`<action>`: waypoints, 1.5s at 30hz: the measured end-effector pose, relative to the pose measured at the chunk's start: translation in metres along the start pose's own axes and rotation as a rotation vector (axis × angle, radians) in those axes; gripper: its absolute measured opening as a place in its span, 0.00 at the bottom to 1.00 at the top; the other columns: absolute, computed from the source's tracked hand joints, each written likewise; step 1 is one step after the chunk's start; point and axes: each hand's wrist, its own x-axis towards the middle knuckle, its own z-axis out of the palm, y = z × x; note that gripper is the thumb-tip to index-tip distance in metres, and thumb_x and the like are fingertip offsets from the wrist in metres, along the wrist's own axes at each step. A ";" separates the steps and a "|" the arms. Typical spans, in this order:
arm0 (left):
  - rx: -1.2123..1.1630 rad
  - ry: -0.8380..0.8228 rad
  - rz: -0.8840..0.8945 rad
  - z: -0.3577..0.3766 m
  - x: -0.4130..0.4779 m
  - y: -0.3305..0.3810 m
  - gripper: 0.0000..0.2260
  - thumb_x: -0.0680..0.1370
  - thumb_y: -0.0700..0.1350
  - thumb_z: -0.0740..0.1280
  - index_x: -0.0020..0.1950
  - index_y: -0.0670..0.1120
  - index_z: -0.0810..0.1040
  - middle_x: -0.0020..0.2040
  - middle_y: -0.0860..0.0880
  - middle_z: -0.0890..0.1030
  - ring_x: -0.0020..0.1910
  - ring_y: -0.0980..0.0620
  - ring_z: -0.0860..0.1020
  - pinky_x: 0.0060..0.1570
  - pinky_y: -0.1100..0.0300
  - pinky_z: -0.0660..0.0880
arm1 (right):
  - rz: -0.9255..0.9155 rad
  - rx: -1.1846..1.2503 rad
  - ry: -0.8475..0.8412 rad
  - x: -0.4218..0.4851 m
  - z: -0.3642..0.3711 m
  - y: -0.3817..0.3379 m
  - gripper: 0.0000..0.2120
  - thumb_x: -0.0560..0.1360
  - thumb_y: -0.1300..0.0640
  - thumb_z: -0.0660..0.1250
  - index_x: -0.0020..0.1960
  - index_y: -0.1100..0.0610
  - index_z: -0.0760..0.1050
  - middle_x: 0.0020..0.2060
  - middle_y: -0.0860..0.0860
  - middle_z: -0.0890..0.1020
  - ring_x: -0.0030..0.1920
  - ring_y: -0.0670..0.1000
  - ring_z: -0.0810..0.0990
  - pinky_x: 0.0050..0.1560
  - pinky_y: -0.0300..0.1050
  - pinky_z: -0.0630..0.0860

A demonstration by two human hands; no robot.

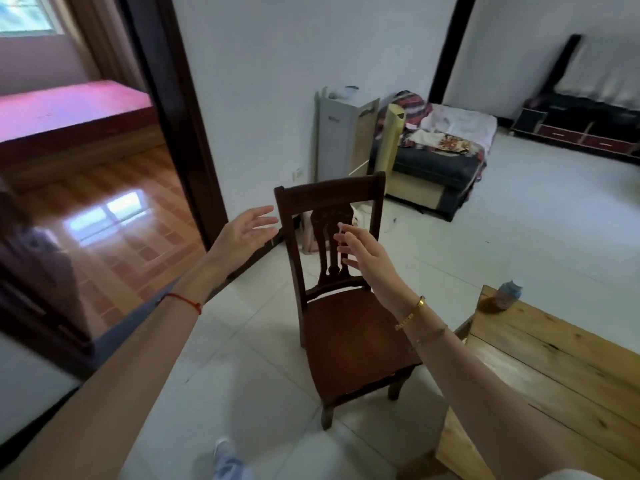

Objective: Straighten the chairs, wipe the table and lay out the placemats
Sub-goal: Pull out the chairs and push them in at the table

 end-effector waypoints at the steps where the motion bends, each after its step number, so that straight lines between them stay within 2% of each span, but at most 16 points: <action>1: 0.009 -0.013 0.015 -0.009 0.023 -0.004 0.20 0.78 0.46 0.69 0.69 0.51 0.73 0.61 0.54 0.81 0.57 0.60 0.80 0.62 0.54 0.76 | 0.002 -0.004 0.032 0.017 0.007 0.002 0.19 0.83 0.50 0.56 0.72 0.53 0.68 0.61 0.46 0.78 0.62 0.45 0.77 0.66 0.47 0.74; 5: 0.002 -0.150 0.076 -0.045 0.113 -0.017 0.19 0.79 0.44 0.69 0.70 0.50 0.73 0.62 0.53 0.81 0.60 0.56 0.79 0.63 0.52 0.75 | 0.011 0.013 0.155 0.082 0.039 0.001 0.19 0.83 0.51 0.57 0.72 0.54 0.68 0.61 0.51 0.78 0.62 0.48 0.77 0.65 0.46 0.74; 8: 0.036 -0.305 0.106 -0.071 0.179 -0.024 0.19 0.79 0.47 0.68 0.69 0.53 0.73 0.61 0.55 0.81 0.61 0.58 0.79 0.63 0.52 0.75 | 0.033 0.044 0.277 0.126 0.066 -0.003 0.18 0.83 0.52 0.57 0.71 0.55 0.69 0.60 0.56 0.79 0.59 0.48 0.78 0.61 0.42 0.76; 12: 0.057 -0.451 0.132 -0.093 0.257 -0.027 0.20 0.78 0.49 0.69 0.70 0.52 0.72 0.61 0.55 0.80 0.61 0.57 0.79 0.63 0.52 0.75 | 0.059 0.062 0.404 0.181 0.092 -0.007 0.18 0.83 0.51 0.57 0.71 0.54 0.69 0.61 0.48 0.79 0.61 0.47 0.78 0.63 0.44 0.75; 18: 0.033 -0.624 0.169 -0.095 0.346 -0.037 0.19 0.78 0.49 0.69 0.68 0.54 0.72 0.62 0.54 0.80 0.60 0.56 0.79 0.62 0.54 0.76 | 0.091 0.063 0.550 0.246 0.106 -0.006 0.19 0.82 0.49 0.59 0.71 0.52 0.70 0.62 0.48 0.78 0.62 0.47 0.77 0.63 0.45 0.75; 24: 0.026 -0.811 0.194 -0.076 0.422 -0.046 0.23 0.78 0.50 0.68 0.72 0.51 0.70 0.63 0.54 0.79 0.61 0.56 0.78 0.62 0.55 0.75 | 0.132 0.048 0.693 0.296 0.104 0.012 0.18 0.82 0.49 0.58 0.70 0.52 0.70 0.61 0.48 0.79 0.61 0.48 0.78 0.62 0.45 0.76; 27: 0.013 -0.894 0.204 -0.058 0.451 -0.048 0.22 0.79 0.46 0.68 0.72 0.48 0.70 0.65 0.51 0.78 0.62 0.54 0.78 0.63 0.53 0.75 | 0.164 0.055 0.780 0.315 0.103 0.016 0.17 0.82 0.51 0.59 0.69 0.54 0.71 0.60 0.49 0.80 0.61 0.50 0.79 0.62 0.47 0.77; 31: -0.007 -1.041 0.228 -0.034 0.483 -0.046 0.22 0.79 0.42 0.67 0.72 0.46 0.69 0.65 0.48 0.79 0.60 0.54 0.80 0.57 0.60 0.78 | 0.198 0.073 0.914 0.335 0.100 0.019 0.16 0.82 0.51 0.60 0.68 0.54 0.72 0.59 0.49 0.80 0.60 0.52 0.79 0.63 0.51 0.76; 36: 0.020 -1.220 0.307 0.001 0.521 -0.047 0.22 0.78 0.45 0.69 0.72 0.48 0.70 0.64 0.49 0.80 0.61 0.53 0.80 0.63 0.51 0.75 | 0.234 0.088 1.054 0.351 0.102 0.020 0.15 0.82 0.52 0.60 0.67 0.54 0.72 0.60 0.52 0.80 0.60 0.52 0.79 0.63 0.50 0.76; 40: 0.015 -1.359 0.356 0.029 0.548 -0.049 0.21 0.78 0.46 0.70 0.71 0.50 0.72 0.63 0.52 0.80 0.60 0.56 0.80 0.63 0.52 0.75 | 0.270 0.088 1.181 0.368 0.108 0.025 0.17 0.82 0.51 0.59 0.69 0.54 0.70 0.61 0.50 0.79 0.61 0.50 0.78 0.63 0.48 0.76; 45: 0.034 -1.617 0.402 0.060 0.587 -0.050 0.22 0.77 0.47 0.70 0.71 0.51 0.72 0.63 0.52 0.80 0.60 0.55 0.80 0.63 0.51 0.75 | 0.297 0.107 1.427 0.401 0.121 0.030 0.19 0.82 0.49 0.60 0.70 0.54 0.70 0.62 0.52 0.78 0.62 0.51 0.77 0.63 0.46 0.75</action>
